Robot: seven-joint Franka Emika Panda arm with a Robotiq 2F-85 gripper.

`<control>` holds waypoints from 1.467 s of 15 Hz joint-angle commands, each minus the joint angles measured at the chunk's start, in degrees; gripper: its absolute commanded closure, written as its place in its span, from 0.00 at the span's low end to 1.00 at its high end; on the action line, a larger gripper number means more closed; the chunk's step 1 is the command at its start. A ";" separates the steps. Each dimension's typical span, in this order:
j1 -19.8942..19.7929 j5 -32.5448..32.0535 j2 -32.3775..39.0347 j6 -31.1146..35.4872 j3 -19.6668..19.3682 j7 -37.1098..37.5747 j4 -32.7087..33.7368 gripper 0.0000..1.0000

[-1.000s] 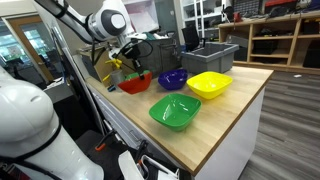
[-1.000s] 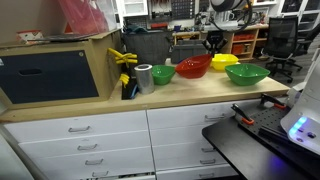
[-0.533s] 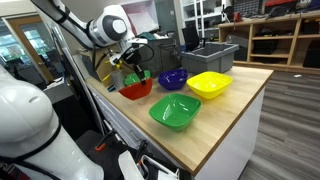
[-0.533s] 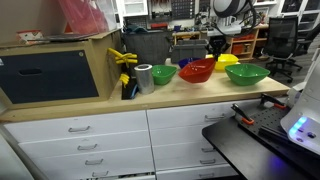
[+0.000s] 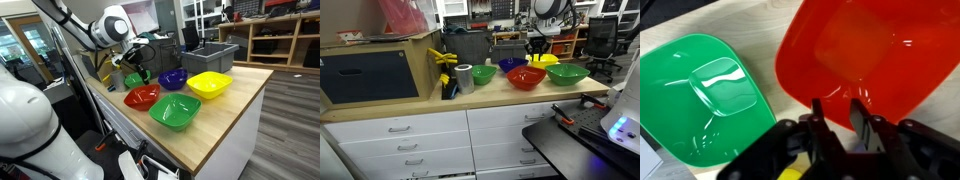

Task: Put the orange bowl on the counter

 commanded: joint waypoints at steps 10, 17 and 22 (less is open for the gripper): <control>5.11 7.98 1.07 -2.33 5.34 -0.13 10.63 0.00; 5.64 6.52 4.32 -13.88 5.91 1.39 21.79 0.00; 6.27 6.93 6.56 -21.10 5.49 1.66 28.41 0.00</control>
